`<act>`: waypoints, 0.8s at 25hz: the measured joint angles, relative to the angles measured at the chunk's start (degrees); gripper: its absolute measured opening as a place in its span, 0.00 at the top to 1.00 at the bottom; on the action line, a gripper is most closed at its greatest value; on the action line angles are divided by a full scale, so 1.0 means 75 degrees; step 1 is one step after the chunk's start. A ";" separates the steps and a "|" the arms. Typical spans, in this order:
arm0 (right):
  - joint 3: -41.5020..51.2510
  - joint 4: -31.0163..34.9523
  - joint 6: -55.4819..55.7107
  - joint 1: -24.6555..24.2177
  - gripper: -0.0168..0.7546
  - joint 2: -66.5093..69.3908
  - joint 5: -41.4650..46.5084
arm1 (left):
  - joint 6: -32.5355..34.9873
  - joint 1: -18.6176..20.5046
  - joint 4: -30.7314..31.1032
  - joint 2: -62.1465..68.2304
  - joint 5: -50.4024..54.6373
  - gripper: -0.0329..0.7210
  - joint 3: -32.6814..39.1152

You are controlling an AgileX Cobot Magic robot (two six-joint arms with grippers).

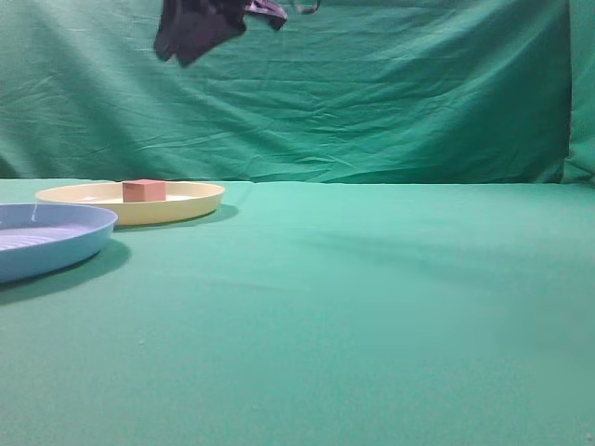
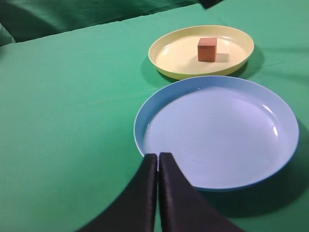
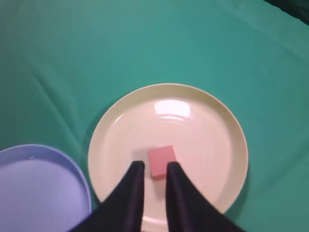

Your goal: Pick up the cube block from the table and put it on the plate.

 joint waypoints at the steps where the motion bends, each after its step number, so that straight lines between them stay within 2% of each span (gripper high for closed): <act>1: 0.0000 -0.0014 0.0183 -0.0142 0.90 -0.0262 0.0398 | 0.0000 0.0000 0.0000 0.0000 0.0000 0.96 0.0000; 3: 0.0000 -0.0013 0.0647 -0.0455 0.98 -0.0698 0.1376 | 0.0000 0.0000 0.0000 0.0000 0.0000 0.96 0.0000; 6: 0.0000 -0.0076 0.1155 -0.1004 0.98 -0.1319 0.2646 | 0.0000 0.0000 0.0000 0.0000 0.0000 0.96 0.0000; 8: 0.0000 -0.0140 0.1173 -0.1385 0.98 -0.1752 0.3099 | 0.0000 0.0000 0.0000 0.0000 0.0000 0.96 0.0000; 14: 0.0512 -0.0313 0.1123 -0.2117 0.98 -0.3292 0.3286 | 0.0000 0.0000 0.0000 0.0000 0.0000 0.96 0.0000; 17: 0.1496 -0.0588 0.1123 -0.2140 0.98 -0.4330 0.3306 | 0.0000 0.0000 0.0000 0.0000 0.0000 0.96 0.0000; 20: 0.3018 -0.0601 0.1123 -0.2140 0.98 -0.5428 0.3055 | 0.0000 0.0000 0.0000 0.0000 0.0000 0.96 0.0000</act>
